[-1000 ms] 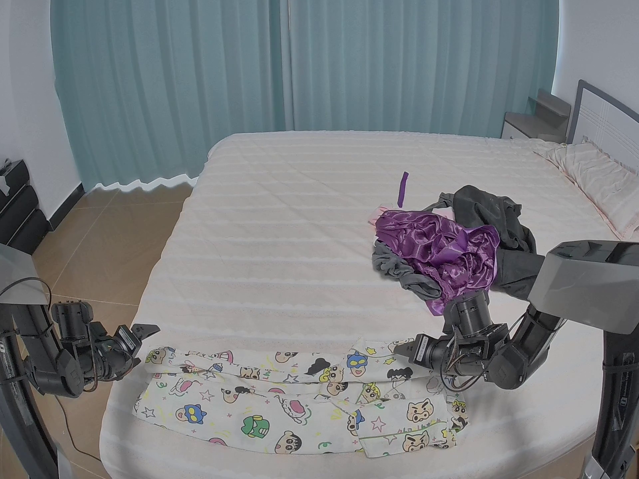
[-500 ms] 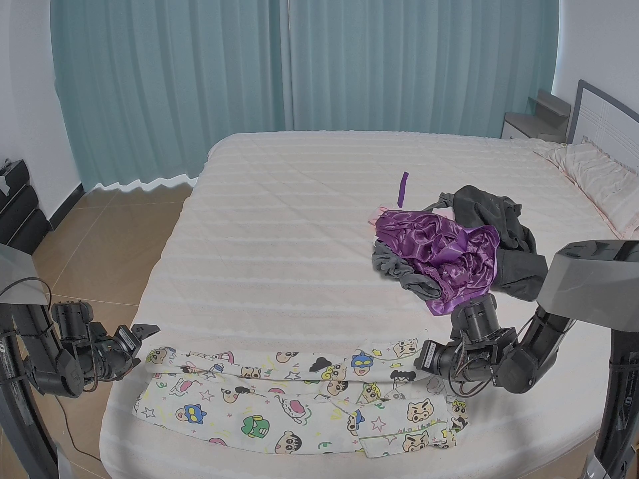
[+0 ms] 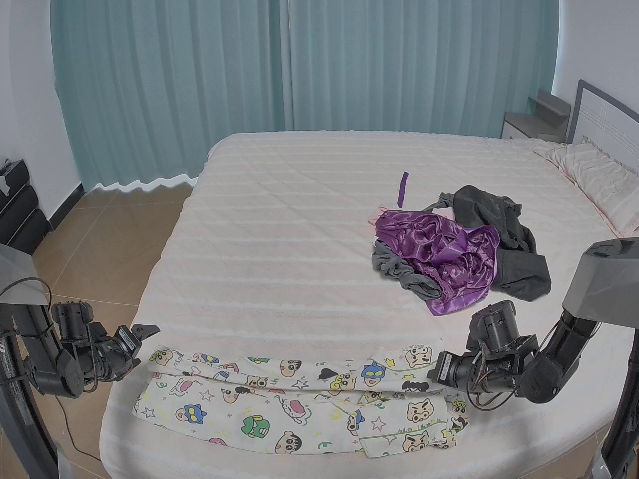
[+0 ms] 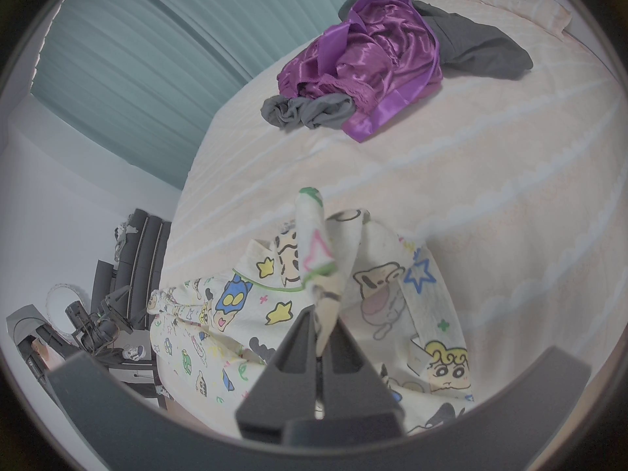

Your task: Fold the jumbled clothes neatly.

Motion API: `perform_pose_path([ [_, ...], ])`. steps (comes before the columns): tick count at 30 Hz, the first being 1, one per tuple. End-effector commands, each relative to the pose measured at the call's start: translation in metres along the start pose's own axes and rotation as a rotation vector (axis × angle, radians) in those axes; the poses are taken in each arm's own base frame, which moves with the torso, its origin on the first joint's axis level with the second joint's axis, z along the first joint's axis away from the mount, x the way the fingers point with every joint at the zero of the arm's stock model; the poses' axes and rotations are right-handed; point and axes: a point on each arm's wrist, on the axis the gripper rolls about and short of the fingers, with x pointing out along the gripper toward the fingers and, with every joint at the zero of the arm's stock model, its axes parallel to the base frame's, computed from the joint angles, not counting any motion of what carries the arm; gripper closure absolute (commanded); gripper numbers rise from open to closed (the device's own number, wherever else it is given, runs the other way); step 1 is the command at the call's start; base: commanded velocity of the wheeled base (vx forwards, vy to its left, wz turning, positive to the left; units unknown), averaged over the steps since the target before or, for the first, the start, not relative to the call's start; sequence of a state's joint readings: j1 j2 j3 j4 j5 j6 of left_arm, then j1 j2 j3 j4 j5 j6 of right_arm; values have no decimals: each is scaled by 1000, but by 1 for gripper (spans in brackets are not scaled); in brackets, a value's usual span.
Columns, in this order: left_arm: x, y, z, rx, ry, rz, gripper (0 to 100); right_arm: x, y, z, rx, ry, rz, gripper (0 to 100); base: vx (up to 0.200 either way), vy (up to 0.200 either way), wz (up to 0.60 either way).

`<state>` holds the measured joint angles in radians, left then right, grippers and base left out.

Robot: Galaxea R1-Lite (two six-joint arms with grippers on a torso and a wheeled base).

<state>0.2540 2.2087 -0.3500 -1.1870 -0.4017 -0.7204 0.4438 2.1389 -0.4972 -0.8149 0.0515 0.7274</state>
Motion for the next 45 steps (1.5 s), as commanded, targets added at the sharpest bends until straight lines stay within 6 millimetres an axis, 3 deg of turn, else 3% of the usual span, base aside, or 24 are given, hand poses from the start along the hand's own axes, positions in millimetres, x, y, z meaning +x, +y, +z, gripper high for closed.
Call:
perform_pose_path([
  [1,0,1,0,-2,2,2,0,2,-4,-6,-4,22,-17,100,0,0,0],
  [8,0,0,0,-1,0,0,0,11,-11,-12,-34,52,-47,100,0,0,0],
  [9,0,0,0,-1,0,0,0,12,-11,-12,-35,54,-48,0,0,0,0],
  [18,0,0,0,-1,0,0,0,-4,-4,3,-29,-55,-33,0,0,0,0],
  [19,0,0,0,-1,0,0,0,-20,5,12,-33,-113,15,0,0,0,0],
  [21,0,0,0,-1,0,0,0,-32,15,18,-41,-150,55,0,0,0,0],
  [25,0,0,0,-1,0,0,0,-39,33,21,-67,-175,113,0,0,0,0],
  [31,0,0,0,0,-2,0,0,-23,46,15,-88,-140,134,0,0,0,0],
  [35,0,1,-1,-2,0,2,0,10,52,11,-87,-106,125,0,0,0,0],
  [40,0,0,0,-1,-1,1,0,44,44,-4,-95,-36,74,0,0,0,0],
  [45,0,1,0,-2,-1,3,0,50,35,-3,-69,-25,51,0,0,0,0],
])
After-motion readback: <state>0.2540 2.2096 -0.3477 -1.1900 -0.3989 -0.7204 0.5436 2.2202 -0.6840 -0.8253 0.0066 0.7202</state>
